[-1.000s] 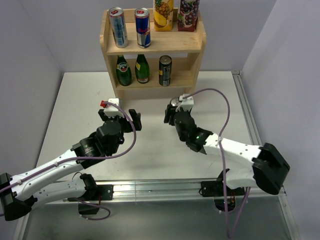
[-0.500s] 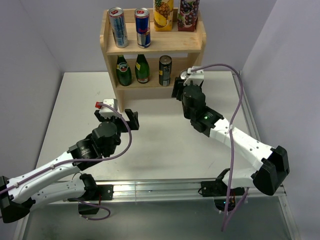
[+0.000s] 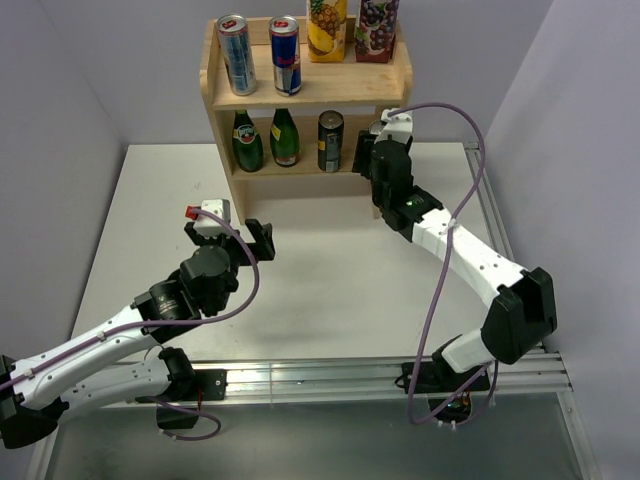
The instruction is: Place and organize the beverage onto the shelf
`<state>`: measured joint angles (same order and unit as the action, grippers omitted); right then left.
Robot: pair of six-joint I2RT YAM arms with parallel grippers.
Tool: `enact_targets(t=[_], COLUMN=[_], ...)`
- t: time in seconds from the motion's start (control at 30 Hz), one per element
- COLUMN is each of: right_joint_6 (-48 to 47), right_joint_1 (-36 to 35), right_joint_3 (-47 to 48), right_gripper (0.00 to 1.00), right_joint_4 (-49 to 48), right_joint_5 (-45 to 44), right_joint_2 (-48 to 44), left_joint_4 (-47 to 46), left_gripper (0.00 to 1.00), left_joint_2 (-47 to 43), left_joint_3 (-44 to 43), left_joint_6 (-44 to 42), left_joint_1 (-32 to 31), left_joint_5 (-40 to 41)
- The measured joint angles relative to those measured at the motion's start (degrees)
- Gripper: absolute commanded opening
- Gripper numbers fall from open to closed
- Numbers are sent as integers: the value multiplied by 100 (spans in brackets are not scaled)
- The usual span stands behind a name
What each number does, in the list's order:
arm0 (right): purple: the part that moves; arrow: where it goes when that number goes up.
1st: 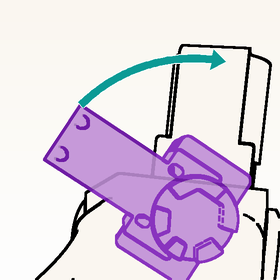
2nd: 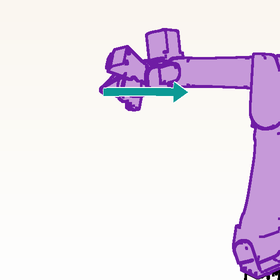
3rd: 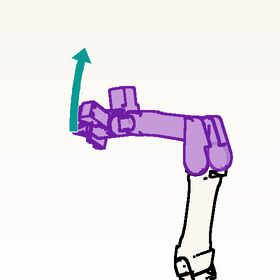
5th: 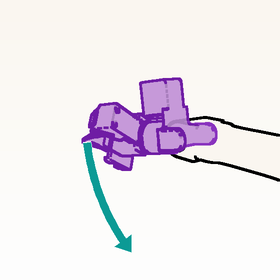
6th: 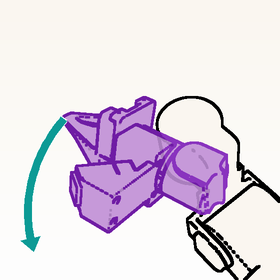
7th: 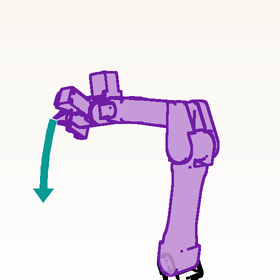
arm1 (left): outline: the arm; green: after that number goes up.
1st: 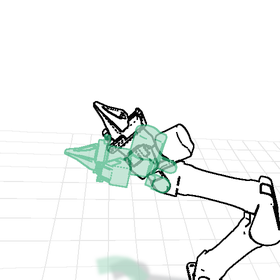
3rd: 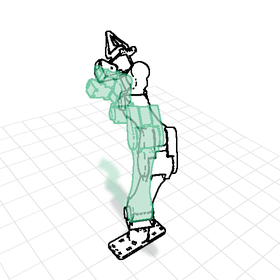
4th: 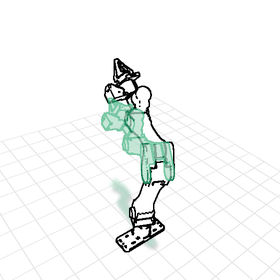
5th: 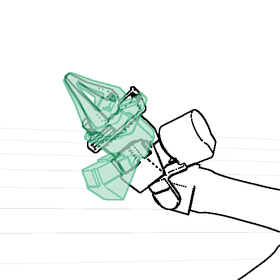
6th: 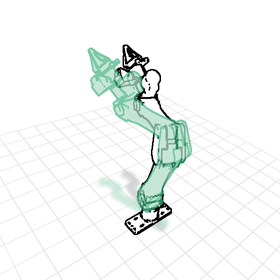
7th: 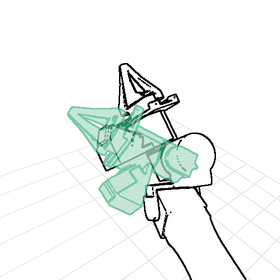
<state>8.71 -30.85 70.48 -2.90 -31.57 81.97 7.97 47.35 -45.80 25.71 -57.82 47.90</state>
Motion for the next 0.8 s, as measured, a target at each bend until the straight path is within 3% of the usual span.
enact_targets(t=[0.8], right_joint_6=[39], right_joint_1=[70], right_joint_3=[964], right_gripper=[0], right_joint_4=[-2], right_joint_5=[284], right_joint_2=[1088], left_joint_4=[-17], left_gripper=[99], left_joint_2=[33], left_joint_3=[59], left_joint_6=[-15], left_joint_1=[26], left_joint_5=[4])
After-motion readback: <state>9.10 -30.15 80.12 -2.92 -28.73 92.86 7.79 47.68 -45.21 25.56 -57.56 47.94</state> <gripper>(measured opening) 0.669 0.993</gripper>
